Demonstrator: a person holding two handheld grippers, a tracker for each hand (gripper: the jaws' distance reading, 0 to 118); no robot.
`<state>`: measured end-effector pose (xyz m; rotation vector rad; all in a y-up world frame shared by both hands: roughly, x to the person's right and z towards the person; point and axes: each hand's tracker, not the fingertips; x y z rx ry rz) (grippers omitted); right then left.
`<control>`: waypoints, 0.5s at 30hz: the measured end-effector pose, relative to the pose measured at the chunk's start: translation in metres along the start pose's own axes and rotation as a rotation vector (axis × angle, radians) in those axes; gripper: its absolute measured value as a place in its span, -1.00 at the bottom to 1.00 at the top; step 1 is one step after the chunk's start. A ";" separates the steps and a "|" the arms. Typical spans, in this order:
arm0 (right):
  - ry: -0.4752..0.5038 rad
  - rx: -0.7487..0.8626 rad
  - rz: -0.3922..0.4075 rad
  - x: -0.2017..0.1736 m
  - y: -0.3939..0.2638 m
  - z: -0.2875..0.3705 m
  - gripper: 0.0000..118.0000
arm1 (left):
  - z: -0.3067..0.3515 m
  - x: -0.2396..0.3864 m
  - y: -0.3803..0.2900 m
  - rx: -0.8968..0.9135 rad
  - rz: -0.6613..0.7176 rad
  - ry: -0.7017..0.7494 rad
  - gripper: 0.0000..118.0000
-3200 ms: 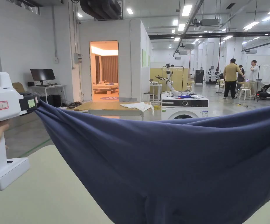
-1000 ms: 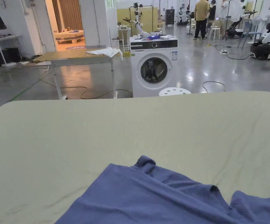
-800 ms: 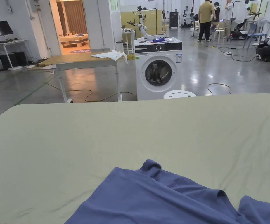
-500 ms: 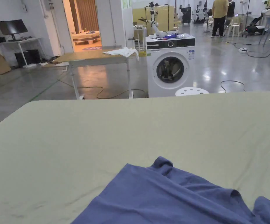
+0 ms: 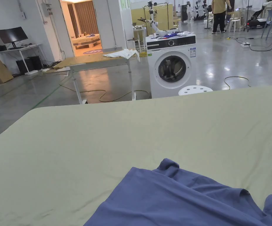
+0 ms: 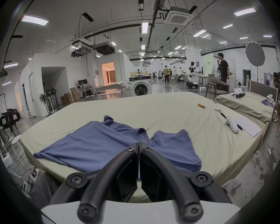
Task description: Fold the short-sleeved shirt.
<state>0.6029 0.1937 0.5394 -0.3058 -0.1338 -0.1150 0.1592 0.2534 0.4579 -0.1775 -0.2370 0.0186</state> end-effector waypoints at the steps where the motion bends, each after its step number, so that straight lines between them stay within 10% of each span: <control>1: 0.002 -0.002 -0.009 0.003 0.000 -0.001 -1.00 | -0.010 0.002 0.003 -0.013 0.006 -0.015 -1.00; 11: -0.001 -0.065 -0.094 0.030 -0.006 -0.012 -1.00 | -0.181 0.010 0.038 -0.199 0.038 -0.290 -0.99; 15: -0.091 -0.139 -0.136 0.047 -0.016 -0.014 -1.00 | -0.308 0.010 0.038 -0.386 0.076 -0.287 -0.12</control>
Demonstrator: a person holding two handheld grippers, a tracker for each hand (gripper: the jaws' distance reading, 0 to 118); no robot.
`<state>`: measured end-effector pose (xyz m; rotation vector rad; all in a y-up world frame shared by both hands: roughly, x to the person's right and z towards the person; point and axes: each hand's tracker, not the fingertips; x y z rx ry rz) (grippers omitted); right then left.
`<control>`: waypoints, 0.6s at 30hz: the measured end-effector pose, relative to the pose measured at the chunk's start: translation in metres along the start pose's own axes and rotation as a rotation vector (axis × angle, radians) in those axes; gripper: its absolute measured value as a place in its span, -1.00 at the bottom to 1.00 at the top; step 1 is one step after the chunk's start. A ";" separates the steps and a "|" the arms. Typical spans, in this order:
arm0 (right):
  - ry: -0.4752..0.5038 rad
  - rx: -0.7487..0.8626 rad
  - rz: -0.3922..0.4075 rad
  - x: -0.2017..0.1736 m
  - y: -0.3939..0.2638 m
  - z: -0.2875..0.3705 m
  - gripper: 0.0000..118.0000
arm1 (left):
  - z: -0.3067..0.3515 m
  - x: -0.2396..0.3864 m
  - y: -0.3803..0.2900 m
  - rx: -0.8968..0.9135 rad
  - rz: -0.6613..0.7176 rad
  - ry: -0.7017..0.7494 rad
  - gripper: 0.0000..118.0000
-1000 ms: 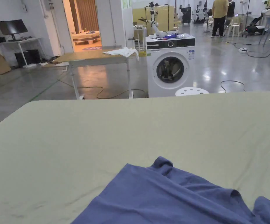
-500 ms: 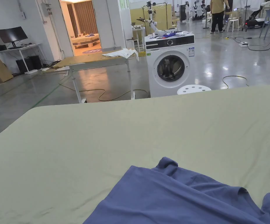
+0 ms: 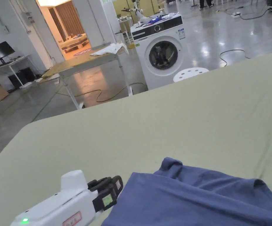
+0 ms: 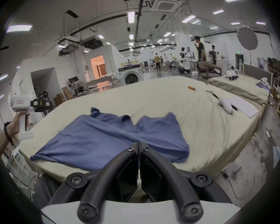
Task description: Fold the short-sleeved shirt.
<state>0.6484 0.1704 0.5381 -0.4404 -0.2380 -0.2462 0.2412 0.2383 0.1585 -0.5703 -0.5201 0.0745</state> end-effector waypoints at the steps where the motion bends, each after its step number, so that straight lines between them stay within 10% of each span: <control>1: -0.016 -0.007 -0.024 0.004 -0.002 -0.001 -1.00 | -0.027 -0.005 0.008 -0.046 -0.002 -0.003 0.07; 12: -0.155 -0.074 -0.120 0.042 -0.028 -0.001 -1.00 | -0.231 -0.059 0.011 -0.413 0.068 0.195 0.15; 18: -0.180 -0.095 -0.113 0.042 -0.025 -0.003 -1.00 | -0.232 -0.032 0.000 -0.438 -0.100 0.242 -0.34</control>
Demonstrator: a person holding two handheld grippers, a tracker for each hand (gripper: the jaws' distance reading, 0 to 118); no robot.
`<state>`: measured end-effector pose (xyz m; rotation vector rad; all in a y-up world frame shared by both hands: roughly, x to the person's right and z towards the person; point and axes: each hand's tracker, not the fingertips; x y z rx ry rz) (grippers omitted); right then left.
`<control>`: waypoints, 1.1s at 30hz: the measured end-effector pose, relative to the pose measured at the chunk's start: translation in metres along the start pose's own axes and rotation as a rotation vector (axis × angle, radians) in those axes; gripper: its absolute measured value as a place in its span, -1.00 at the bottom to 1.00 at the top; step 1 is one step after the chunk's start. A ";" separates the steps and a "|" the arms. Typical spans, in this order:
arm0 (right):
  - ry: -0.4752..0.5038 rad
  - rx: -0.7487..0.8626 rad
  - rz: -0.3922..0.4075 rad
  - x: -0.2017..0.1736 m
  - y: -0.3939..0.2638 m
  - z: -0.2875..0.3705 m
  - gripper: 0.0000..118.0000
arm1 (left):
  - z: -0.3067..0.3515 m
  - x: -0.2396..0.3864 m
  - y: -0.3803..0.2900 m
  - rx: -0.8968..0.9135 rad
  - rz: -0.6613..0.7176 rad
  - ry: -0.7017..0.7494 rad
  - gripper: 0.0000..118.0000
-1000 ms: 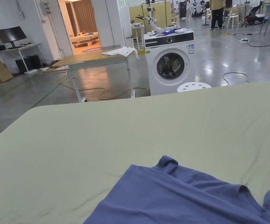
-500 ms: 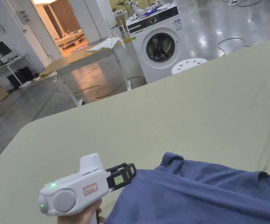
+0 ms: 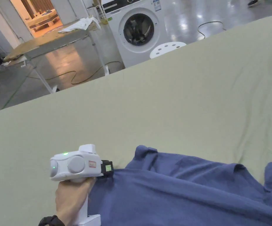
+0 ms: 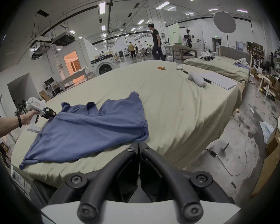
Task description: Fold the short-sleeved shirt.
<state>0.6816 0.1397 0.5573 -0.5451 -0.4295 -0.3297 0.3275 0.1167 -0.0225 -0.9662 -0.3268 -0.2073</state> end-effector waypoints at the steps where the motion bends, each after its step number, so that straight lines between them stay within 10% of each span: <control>1: 0.001 -0.001 0.003 0.000 0.001 -0.003 -1.00 | 0.000 0.006 0.000 0.000 -0.016 0.002 -0.58; 5: -0.008 -0.010 -0.011 -0.005 0.011 -0.019 -1.00 | -0.012 0.028 -0.006 -0.013 -0.120 0.070 -0.97; 9: -0.071 -0.045 -0.067 -0.004 0.017 -0.047 0.13 | -0.009 0.032 -0.009 -0.022 -0.130 0.063 -0.97; 16: -0.058 -0.076 -0.115 0.004 0.015 -0.093 0.10 | -0.003 0.034 -0.008 -0.048 -0.100 0.046 -0.97; 19: -0.049 -0.101 -0.105 0.004 0.016 -0.110 -0.72 | -0.002 0.030 -0.009 -0.041 -0.087 0.037 -0.97; 22: -0.017 -0.096 -0.114 -0.004 0.014 -0.107 -0.96 | 0.000 0.032 -0.011 -0.028 -0.091 0.042 -0.97; 33: 0.152 0.112 -0.007 -0.022 0.072 -0.042 -0.97 | 0.203 -0.020 -0.046 0.415 -0.059 -0.076 -1.00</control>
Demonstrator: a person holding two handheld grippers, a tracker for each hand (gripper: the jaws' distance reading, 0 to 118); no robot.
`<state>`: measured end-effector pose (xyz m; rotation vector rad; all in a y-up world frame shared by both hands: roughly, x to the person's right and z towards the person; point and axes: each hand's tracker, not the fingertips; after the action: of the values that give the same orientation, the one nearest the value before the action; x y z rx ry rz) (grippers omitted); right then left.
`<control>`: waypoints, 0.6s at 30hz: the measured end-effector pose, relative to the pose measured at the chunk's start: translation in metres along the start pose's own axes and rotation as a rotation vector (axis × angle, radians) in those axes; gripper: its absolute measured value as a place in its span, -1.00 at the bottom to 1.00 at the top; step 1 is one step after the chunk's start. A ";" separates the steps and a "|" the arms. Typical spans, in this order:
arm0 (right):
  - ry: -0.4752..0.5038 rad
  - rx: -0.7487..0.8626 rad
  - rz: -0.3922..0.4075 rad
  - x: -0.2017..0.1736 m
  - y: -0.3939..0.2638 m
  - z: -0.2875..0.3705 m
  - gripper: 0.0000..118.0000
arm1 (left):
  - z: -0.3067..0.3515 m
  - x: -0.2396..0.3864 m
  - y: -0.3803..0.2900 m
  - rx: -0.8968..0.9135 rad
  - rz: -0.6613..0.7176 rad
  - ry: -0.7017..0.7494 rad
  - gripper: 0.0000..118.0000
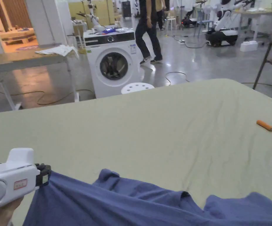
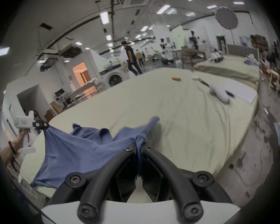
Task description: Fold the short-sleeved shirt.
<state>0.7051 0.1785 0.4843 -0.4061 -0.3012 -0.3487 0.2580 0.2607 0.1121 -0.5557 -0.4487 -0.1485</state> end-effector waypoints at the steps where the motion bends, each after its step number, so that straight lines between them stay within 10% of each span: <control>1: 0.007 0.013 0.032 -0.004 0.007 0.002 -0.98 | 0.028 -0.006 0.004 0.042 0.010 0.000 -1.00; 18: 0.228 0.310 0.203 -0.142 0.217 -0.017 -0.98 | 0.325 -0.077 0.070 0.600 0.065 0.227 -1.00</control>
<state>0.6655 0.3958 0.3483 -0.0883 -0.0870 -0.1432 0.0869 0.4963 0.2895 0.0374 -0.2334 -0.0092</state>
